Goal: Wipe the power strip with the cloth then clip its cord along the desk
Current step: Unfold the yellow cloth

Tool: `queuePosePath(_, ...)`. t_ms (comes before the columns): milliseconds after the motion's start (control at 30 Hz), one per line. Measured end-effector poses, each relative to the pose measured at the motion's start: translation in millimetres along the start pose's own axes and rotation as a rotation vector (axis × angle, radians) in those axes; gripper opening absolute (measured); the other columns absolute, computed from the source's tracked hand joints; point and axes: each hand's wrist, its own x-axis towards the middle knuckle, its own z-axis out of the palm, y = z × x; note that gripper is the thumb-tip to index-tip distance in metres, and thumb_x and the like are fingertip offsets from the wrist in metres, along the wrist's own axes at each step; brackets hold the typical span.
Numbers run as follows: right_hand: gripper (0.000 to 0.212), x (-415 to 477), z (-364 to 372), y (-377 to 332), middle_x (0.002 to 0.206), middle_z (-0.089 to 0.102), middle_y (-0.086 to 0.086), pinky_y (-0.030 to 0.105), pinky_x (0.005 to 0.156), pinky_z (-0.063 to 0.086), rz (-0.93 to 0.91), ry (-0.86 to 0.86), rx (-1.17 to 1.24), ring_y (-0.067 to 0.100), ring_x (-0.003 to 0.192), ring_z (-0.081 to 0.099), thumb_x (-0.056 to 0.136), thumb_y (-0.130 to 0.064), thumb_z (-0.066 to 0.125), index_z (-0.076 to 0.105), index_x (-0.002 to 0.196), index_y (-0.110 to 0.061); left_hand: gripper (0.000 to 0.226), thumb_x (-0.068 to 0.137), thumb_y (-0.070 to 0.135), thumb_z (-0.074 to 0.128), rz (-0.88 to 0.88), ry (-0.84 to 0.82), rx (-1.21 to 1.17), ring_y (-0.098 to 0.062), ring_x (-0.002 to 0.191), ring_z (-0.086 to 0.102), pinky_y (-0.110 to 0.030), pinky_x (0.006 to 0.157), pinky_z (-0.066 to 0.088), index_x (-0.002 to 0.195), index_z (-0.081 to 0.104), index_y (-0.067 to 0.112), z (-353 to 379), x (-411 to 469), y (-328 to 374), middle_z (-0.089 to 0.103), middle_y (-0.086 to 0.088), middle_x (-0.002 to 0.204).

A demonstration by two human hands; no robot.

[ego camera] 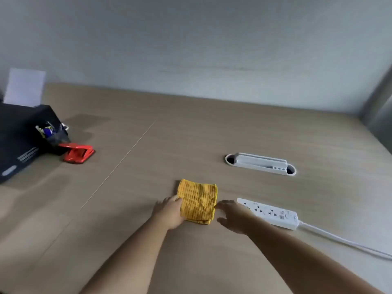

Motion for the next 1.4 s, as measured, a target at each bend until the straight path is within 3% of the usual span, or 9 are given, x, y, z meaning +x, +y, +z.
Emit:
queuePosePath(167,0.046,20,40,-10,0.14,0.045,-0.004,0.038,0.1,0.044,-0.017,-0.016,-0.029,0.02,0.126,0.042,0.087,-0.03,0.056,0.045,0.132,-0.026,0.053,0.091,0.03,0.058,0.079,0.054,-0.063,-0.022,0.141,0.034,-0.042,0.115,0.03,0.141,0.042,0.03,31,17,-20,0.027,0.006,0.158)
queuePosePath(267,0.035,26,54,-7,0.126,0.055,-0.001,0.036,0.09,0.049,-0.027,0.085,-0.063,0.021,0.115,0.05,0.089,-0.022,0.052,0.053,0.124,-0.024,0.03,0.091,0.02,0.055,0.103,0.225,0.01,-0.021,0.12,0.052,-0.034,0.095,0.045,0.121,0.056,0.024,34,21,-25,0.054,0.005,0.136)
queuePosePath(433,0.022,35,46,-12,0.099,0.066,0.006,0.038,0.074,0.052,0.011,0.133,-0.087,0.028,0.088,0.062,0.088,-0.012,0.045,0.065,0.097,-0.014,0.013,0.091,0.011,0.049,0.055,0.279,0.045,-0.025,0.095,0.06,-0.034,0.071,0.044,0.099,0.057,0.017,33,22,-17,0.064,-0.002,0.107)
queuePosePath(667,0.01,26,-31,-14,0.084,0.071,0.003,0.034,0.069,0.051,0.133,0.424,0.309,0.024,0.08,0.064,0.082,-0.016,0.056,0.066,0.082,-0.015,0.01,0.093,0.028,0.052,0.025,0.378,-0.247,-0.027,0.096,0.062,-0.03,0.068,0.041,0.098,0.057,0.022,-41,18,-4,0.067,0.001,0.103)
queuePosePath(867,0.014,-5,-123,-14,0.065,0.065,0.002,0.028,0.06,0.05,0.228,0.578,0.715,0.018,0.063,0.061,0.078,-0.006,0.057,0.063,0.069,-0.015,0.01,0.09,0.016,0.058,0.198,0.4,-0.614,-0.02,0.085,0.062,-0.028,0.075,0.047,0.081,0.059,0.02,-126,-1,37,0.066,-0.002,0.089)
queuePosePath(1000,0.01,-40,-162,-5,0.065,0.067,0.011,0.025,0.055,0.056,0.198,0.546,1.099,0.019,0.057,0.065,0.083,-0.004,0.058,0.062,0.073,-0.005,0.006,0.086,0.015,0.062,0.27,0.359,-0.697,-0.017,0.094,0.06,-0.025,0.081,0.045,0.09,0.064,0.02,-161,-17,74,0.065,0.001,0.098)
queuePosePath(1167,0.012,-75,-183,10,0.065,0.063,0.017,0.023,0.051,0.057,0.17,0.589,1.299,0.017,0.048,0.064,0.083,0.0,0.06,0.057,0.072,0.0,0.034,0.079,0.032,0.067,0.283,0.356,-0.676,-0.018,0.106,0.055,-0.029,0.081,0.044,0.11,0.058,0.022,-167,-37,125,0.053,0.006,0.11)
queuePosePath(1267,0.01,-89,-191,18,0.068,0.062,0.019,0.026,0.056,0.06,0.151,0.622,1.356,0.021,0.05,0.064,0.082,0.0,0.062,0.057,0.074,0.002,0.023,0.08,0.034,0.07,0.381,0.232,-0.904,-0.014,0.087,0.06,-0.025,0.072,0.047,0.095,0.064,0.018,-157,-50,156,0.065,0.0,0.095)
queuePosePath(1400,0.01,-110,-206,29,0.068,0.063,0.016,0.023,0.054,0.059,0.118,0.666,1.362,0.021,0.055,0.063,0.082,-0.003,0.065,0.059,0.075,0.0,0.017,0.077,0.027,0.074,0.43,0.191,-0.914,-0.012,0.064,0.055,-0.024,0.06,0.042,0.065,0.063,0.026,-145,-56,194,0.061,0.006,0.065)
